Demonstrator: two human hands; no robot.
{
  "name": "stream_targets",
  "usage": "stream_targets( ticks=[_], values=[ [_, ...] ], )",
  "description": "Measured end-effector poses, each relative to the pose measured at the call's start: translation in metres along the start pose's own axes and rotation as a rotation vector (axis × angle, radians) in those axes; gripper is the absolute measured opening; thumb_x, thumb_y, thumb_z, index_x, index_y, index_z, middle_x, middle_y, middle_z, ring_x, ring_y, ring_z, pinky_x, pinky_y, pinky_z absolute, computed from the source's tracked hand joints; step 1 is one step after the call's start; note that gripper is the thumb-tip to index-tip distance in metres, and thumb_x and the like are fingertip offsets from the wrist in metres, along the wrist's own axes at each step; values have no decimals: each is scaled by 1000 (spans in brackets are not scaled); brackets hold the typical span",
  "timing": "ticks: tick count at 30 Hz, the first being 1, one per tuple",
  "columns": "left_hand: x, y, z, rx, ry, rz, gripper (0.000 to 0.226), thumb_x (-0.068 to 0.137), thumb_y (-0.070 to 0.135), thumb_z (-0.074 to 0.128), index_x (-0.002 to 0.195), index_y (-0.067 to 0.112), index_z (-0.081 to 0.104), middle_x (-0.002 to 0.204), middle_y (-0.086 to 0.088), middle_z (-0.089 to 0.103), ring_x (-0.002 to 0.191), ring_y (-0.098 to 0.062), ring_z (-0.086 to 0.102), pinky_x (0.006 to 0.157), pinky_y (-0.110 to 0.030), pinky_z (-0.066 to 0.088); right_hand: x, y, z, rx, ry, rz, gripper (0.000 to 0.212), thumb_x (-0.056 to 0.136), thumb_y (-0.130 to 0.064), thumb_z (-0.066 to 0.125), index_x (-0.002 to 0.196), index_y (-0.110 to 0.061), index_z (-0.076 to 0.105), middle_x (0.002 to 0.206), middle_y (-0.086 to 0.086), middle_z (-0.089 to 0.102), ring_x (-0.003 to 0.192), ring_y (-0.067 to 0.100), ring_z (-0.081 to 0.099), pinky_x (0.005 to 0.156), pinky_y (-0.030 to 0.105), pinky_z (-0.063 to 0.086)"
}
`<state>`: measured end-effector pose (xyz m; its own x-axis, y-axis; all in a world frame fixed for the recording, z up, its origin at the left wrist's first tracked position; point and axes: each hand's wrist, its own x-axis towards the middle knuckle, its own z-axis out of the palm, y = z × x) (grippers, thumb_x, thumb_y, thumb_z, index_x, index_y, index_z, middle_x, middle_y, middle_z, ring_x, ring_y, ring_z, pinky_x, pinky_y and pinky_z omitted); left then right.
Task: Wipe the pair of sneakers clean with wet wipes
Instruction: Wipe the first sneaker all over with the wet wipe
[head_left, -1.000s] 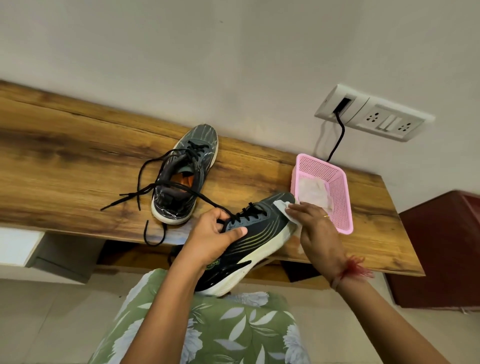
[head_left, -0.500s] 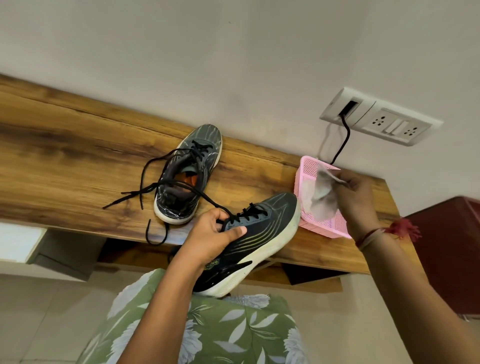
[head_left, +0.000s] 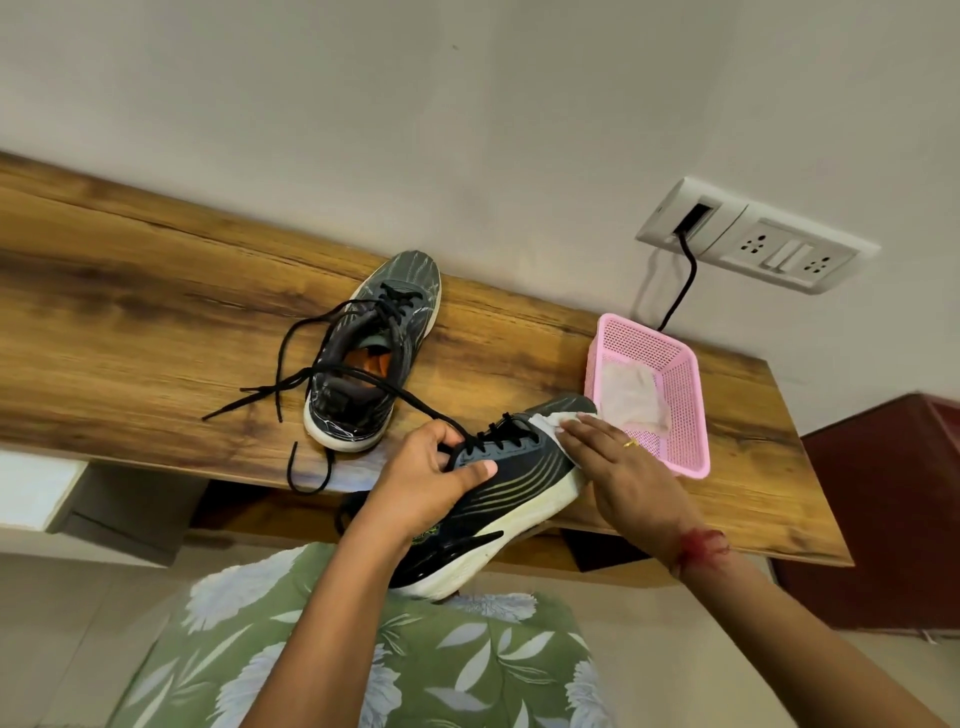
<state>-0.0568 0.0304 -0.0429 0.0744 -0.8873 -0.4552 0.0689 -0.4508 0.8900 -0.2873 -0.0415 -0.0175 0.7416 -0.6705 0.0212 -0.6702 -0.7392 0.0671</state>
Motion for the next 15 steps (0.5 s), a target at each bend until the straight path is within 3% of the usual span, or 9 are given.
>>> stream_targets(
  ticks=[3,6,8,10,12,15],
  values=[
    [0,0,0,10,15,22,49,54,47,75,92,22,55,90,-17,71,84,-32,70,79,-56,55,2,14,-9,-35,14,37,63,63,2,80,123,-5,60,124,14,61,111,35,59,82,45,51],
    [1,0,0,-7,37,28,47,56,45,75,92,22,55,90,-19,71,85,-36,69,79,-58,54,5,-1,-6,62,53,128,56,65,-1,77,119,-2,61,121,17,62,112,38,57,90,52,44],
    [2,-1,0,-18,39,29,52,52,50,75,92,23,55,91,-20,70,85,-37,69,79,-58,54,4,-17,-2,92,32,85,55,63,-6,78,116,1,63,118,18,63,112,37,57,95,48,35],
    [3,-3,-1,-9,36,21,53,52,51,76,91,23,55,91,-21,70,85,-37,69,79,-58,54,3,-19,-7,21,-13,-23,54,62,-9,80,114,-1,65,116,15,64,110,33,60,94,39,36],
    [2,-2,0,-9,25,26,39,65,37,79,90,21,55,90,-20,71,84,-37,69,79,-58,54,6,-3,-12,-24,-23,-48,50,66,-8,77,114,-2,65,116,14,65,108,32,61,89,38,44],
    [2,-3,0,-6,15,28,25,79,20,76,90,16,54,87,-18,72,84,-35,70,80,-57,54,11,12,-15,-32,-55,51,61,66,-1,79,124,-5,59,124,15,60,112,34,58,85,48,50]
  ],
)
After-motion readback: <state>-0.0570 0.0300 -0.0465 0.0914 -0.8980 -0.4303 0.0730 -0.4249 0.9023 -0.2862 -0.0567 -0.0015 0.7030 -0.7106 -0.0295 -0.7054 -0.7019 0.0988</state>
